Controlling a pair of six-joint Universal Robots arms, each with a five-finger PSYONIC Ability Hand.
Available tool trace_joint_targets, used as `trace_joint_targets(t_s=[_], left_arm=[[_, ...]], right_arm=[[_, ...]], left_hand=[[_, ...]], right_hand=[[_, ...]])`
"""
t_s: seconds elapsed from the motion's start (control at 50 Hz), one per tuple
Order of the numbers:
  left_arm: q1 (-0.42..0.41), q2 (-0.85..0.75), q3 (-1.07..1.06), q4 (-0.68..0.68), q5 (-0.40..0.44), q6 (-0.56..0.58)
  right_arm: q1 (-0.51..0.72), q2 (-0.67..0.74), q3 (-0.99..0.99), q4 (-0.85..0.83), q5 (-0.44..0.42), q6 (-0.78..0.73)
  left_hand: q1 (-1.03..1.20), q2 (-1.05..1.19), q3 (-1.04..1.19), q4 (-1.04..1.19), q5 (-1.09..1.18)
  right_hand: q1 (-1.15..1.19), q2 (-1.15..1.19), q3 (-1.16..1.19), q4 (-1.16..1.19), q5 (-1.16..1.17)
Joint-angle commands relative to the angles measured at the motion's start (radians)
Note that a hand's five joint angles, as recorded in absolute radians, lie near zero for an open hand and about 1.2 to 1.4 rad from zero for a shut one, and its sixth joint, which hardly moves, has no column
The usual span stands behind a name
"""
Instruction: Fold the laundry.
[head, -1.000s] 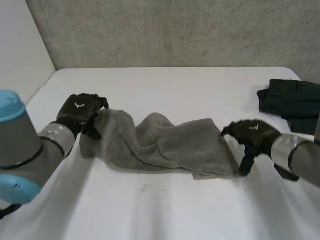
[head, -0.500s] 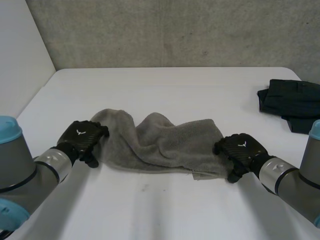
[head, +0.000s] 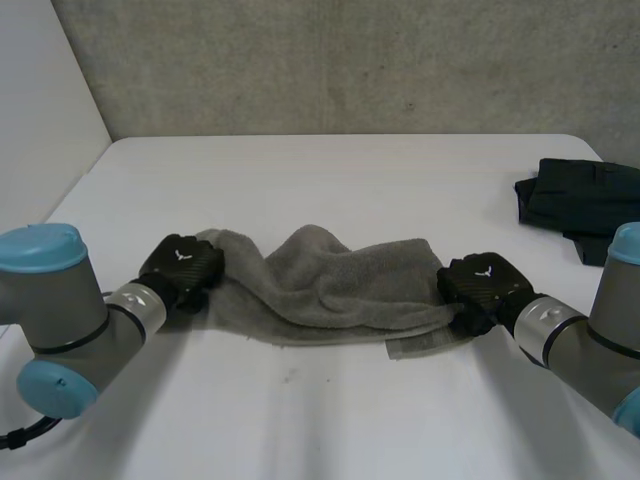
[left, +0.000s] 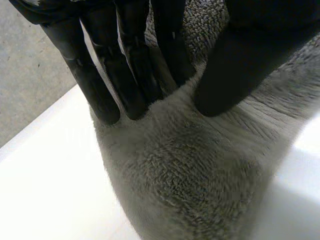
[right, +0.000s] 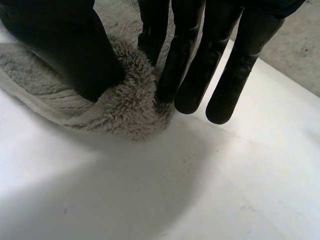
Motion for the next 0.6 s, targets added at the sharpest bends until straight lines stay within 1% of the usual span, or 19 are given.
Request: trace_joint_targets(t_s=[0.02, 0.1, 0.12, 0.14, 0.2, 0.22, 0.28, 0.3, 0.36, 0.38, 0.46, 0.52, 0.56, 0.6], left_arm=[[-0.014, -0.006, 0.027, -0.008, -0.007, -0.003], [-0.020, 0.049, 0.029, -0.025, -0.010, -0.015], [-0.020, 0.077, 0.027, -0.032, -0.010, -0.016], [-0.023, 0.141, 0.018, -0.061, -0.010, -0.019], [-0.025, 0.223, 0.017, -0.112, -0.010, -0.027], [-0.026, 0.282, 0.023, -0.152, -0.008, -0.044], [-0.032, 0.381, 0.038, -0.198, -0.008, -0.093], [-0.031, 0.442, 0.055, -0.216, -0.007, -0.133], [-0.022, 0.520, 0.092, -0.219, -0.008, -0.197], [-0.017, 0.561, 0.118, -0.224, -0.007, -0.241], [-0.006, 0.600, 0.171, -0.230, -0.007, -0.318], [-0.003, 0.590, 0.190, -0.233, -0.008, -0.322], [-0.002, 0.545, 0.204, -0.239, -0.013, -0.320], [-0.003, 0.502, 0.210, -0.242, -0.014, -0.319]], right_arm=[[0.003, -0.034, -0.027, 0.027, 0.000, 0.009], [0.003, -0.070, -0.071, 0.102, -0.001, 0.006], [0.003, -0.083, -0.097, 0.149, -0.001, 0.006], [0.003, -0.093, -0.113, 0.174, -0.003, 0.005], [0.006, -0.143, -0.189, 0.272, 0.000, -0.001], [0.006, -0.163, -0.212, 0.294, 0.000, -0.001], [0.008, -0.246, -0.309, 0.361, -0.001, -0.001], [0.008, -0.266, -0.332, 0.375, -0.003, 0.000], [0.006, -0.320, -0.432, 0.420, -0.001, 0.003], [0.006, -0.327, -0.458, 0.430, 0.000, 0.003], [0.005, -0.328, -0.571, 0.496, 0.005, 0.000], [0.008, -0.300, -0.646, 0.571, 0.031, -0.004], [0.017, -0.260, -0.683, 0.614, 0.042, -0.020], [0.044, -0.177, -0.748, 0.668, 0.059, -0.072]], left_hand=[[0.307, 0.298, 0.301, 0.296, 0.310], [0.307, 0.298, 0.301, 0.296, 0.310], [0.307, 0.298, 0.301, 0.296, 0.310], [0.307, 0.298, 0.301, 0.296, 0.310], [0.307, 0.298, 0.301, 0.296, 0.310], [0.307, 0.298, 0.301, 0.296, 0.310], [0.307, 0.298, 0.301, 0.296, 0.310], [0.307, 0.298, 0.301, 0.296, 0.310], [0.307, 0.298, 0.301, 0.296, 0.310], [0.307, 0.298, 0.301, 0.296, 0.310], [0.307, 0.298, 0.301, 0.296, 0.310], [0.307, 0.298, 0.301, 0.296, 0.310], [0.307, 0.298, 0.301, 0.296, 0.310], [0.307, 0.298, 0.301, 0.296, 0.310]], right_hand=[[0.410, 0.226, 0.216, 0.209, 0.236], [0.410, 0.226, 0.216, 0.209, 0.236], [0.410, 0.226, 0.216, 0.209, 0.236], [0.410, 0.226, 0.216, 0.209, 0.236], [0.410, 0.226, 0.216, 0.209, 0.236], [0.410, 0.226, 0.216, 0.209, 0.236], [0.410, 0.226, 0.216, 0.209, 0.236], [0.410, 0.226, 0.216, 0.209, 0.236], [0.410, 0.226, 0.216, 0.209, 0.236], [0.410, 0.226, 0.216, 0.209, 0.236], [0.410, 0.226, 0.216, 0.209, 0.236], [0.410, 0.226, 0.216, 0.209, 0.236], [0.410, 0.226, 0.216, 0.209, 0.236], [0.410, 0.226, 0.216, 0.209, 0.236]])
